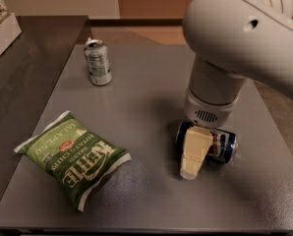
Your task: Place pepsi can upright
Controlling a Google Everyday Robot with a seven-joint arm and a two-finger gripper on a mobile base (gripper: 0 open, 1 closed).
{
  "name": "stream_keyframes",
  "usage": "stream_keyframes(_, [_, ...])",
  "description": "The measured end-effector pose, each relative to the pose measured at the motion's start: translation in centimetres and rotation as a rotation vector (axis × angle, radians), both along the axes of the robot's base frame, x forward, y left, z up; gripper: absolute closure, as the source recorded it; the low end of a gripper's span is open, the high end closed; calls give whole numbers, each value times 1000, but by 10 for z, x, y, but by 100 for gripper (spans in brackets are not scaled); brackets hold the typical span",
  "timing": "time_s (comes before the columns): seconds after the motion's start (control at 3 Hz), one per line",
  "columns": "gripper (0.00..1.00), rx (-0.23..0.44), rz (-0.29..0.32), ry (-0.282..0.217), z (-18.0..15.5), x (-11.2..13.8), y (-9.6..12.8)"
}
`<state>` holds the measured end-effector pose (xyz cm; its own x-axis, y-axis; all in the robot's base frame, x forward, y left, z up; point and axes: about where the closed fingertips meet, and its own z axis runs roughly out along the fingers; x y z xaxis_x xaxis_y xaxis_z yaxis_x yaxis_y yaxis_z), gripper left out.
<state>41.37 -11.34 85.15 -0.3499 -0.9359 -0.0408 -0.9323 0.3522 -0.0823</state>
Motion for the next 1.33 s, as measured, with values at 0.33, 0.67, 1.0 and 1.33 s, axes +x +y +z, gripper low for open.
stream_keyframes(0.33, [0,-7,-17,5,-6,0,-4])
stream_keyframes(0.67, [17,-3,-28,15,-10,1,-6])
stream_keyframes(1.0, [41,3,-29,25,-11,3,-7])
stream_keyframes(1.33, [64,21,-28,29,-7,6,-6])
